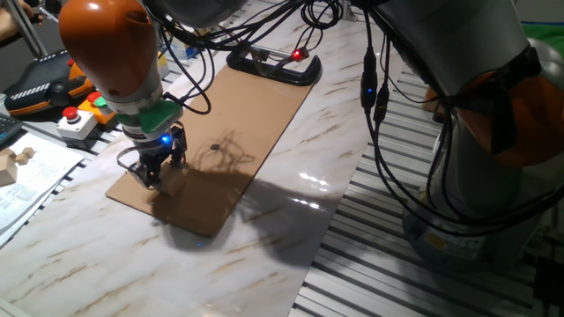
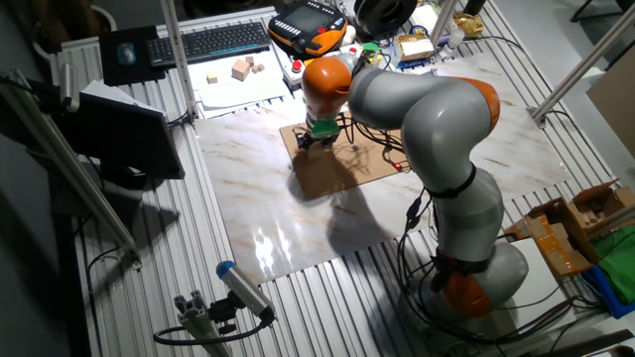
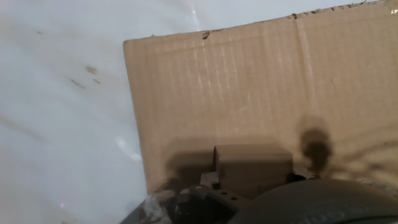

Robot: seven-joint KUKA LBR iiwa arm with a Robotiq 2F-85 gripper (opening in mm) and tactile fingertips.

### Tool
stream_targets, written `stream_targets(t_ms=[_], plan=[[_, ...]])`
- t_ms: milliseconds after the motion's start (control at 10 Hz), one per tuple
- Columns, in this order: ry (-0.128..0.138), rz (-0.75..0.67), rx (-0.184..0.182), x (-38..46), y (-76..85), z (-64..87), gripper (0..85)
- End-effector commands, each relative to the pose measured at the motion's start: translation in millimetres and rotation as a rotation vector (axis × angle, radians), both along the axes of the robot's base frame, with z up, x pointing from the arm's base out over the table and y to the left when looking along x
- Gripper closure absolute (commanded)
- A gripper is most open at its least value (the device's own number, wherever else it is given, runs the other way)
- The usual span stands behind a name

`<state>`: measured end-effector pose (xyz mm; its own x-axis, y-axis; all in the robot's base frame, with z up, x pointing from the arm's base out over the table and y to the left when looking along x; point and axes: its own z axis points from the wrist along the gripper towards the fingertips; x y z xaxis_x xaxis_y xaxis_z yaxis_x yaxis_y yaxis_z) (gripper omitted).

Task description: Hold a small block with the gripper and sweep it from left to right on the table

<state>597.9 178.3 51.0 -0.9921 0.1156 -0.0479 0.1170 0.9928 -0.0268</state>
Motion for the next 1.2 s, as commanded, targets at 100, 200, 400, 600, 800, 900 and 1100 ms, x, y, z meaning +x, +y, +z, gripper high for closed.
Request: stream_targets(t_ms=[100,200,400,600,800,900,1100], plan=[[-0.001,-0.006,0.000,-1.2,3.9,-0.2,84.3],[-0.004,-0.009,-0.001,-2.1,7.0,-1.4,84.3],[-0.006,-0.017,0.004,-3.6,12.0,-3.1,84.3],[-0.006,-0.023,0.007,-5.8,16.5,-3.9,84.3],[-0.007,-0.023,0.012,-6.4,17.4,-5.2,84.3],[-0.007,-0.025,0.014,-6.6,18.0,-4.9,84.3],[-0.003,-0.029,0.015,-7.3,20.3,-3.7,84.3]])
